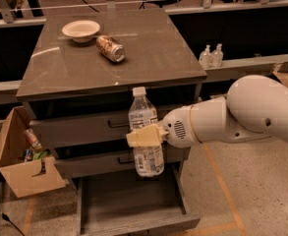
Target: Place blue plastic bottle into bottom drawer
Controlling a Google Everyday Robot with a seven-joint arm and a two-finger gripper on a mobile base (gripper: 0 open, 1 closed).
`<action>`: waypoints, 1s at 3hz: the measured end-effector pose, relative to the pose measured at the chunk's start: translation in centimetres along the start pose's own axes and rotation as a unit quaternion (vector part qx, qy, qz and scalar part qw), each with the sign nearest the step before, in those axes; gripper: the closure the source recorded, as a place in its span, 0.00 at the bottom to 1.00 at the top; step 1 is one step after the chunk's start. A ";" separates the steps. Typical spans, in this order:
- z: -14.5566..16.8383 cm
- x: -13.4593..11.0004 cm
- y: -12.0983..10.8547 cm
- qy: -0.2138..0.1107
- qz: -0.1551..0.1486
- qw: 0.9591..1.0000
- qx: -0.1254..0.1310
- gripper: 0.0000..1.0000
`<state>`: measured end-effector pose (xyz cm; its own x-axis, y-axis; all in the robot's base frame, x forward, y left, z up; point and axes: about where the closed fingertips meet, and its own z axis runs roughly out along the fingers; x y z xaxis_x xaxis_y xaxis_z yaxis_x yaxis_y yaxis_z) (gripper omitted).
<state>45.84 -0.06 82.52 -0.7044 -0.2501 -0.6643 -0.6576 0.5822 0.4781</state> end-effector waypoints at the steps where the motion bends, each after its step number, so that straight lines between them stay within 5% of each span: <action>1: 0.0 0.0 0.0 0.000 0.000 1.000 0.000 1.00; 2: 1.4 1.8 -1.8 -0.023 0.015 1.000 0.001 1.00; 3: 4.8 5.3 -6.3 -0.048 0.054 0.997 0.008 1.00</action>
Offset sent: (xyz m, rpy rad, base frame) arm 0.0125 -0.0202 -0.0944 0.1235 -0.0066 -0.1383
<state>47.56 -1.37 73.26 -0.7423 -0.1102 -0.6610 -0.5737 0.6143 0.5418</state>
